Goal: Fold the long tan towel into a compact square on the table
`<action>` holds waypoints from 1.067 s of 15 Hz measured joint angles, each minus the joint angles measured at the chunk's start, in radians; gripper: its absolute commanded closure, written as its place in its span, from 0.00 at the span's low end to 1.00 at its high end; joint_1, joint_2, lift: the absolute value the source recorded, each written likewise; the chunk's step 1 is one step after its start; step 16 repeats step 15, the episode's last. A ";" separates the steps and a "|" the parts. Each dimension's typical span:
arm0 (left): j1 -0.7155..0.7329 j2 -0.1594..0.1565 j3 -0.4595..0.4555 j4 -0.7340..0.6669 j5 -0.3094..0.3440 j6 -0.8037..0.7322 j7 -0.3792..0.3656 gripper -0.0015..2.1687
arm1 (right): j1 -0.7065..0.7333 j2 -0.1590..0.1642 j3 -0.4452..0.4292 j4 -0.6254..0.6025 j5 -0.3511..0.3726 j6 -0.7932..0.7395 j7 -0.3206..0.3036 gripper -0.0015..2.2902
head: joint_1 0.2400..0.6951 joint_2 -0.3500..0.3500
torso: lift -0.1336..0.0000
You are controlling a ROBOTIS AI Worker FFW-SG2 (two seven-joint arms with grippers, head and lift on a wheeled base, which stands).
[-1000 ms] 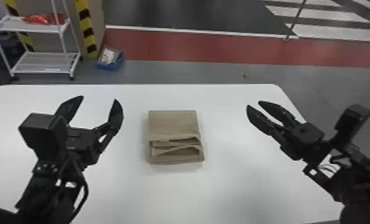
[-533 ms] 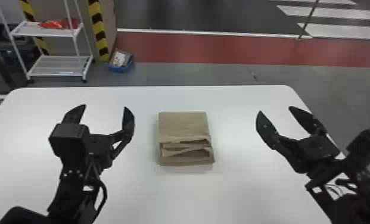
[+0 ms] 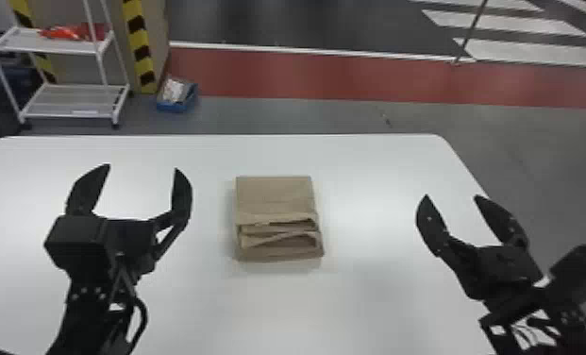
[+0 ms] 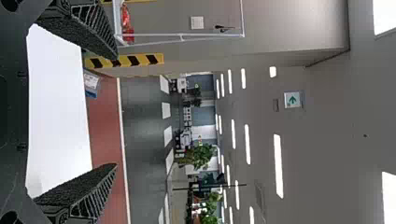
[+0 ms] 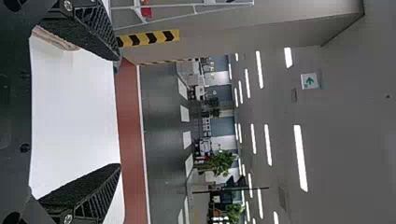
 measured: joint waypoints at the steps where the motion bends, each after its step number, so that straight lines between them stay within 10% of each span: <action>1: 0.001 0.002 0.000 0.000 0.003 0.000 0.002 0.03 | 0.008 -0.001 -0.008 0.002 -0.004 -0.014 0.001 0.04 | 1.00 0.29 | 0.07; 16: -0.020 0.018 -0.002 0.023 0.034 -0.001 0.008 0.04 | 0.002 0.004 -0.019 0.000 -0.001 -0.013 0.021 0.04 | 1.00 0.29 | 0.07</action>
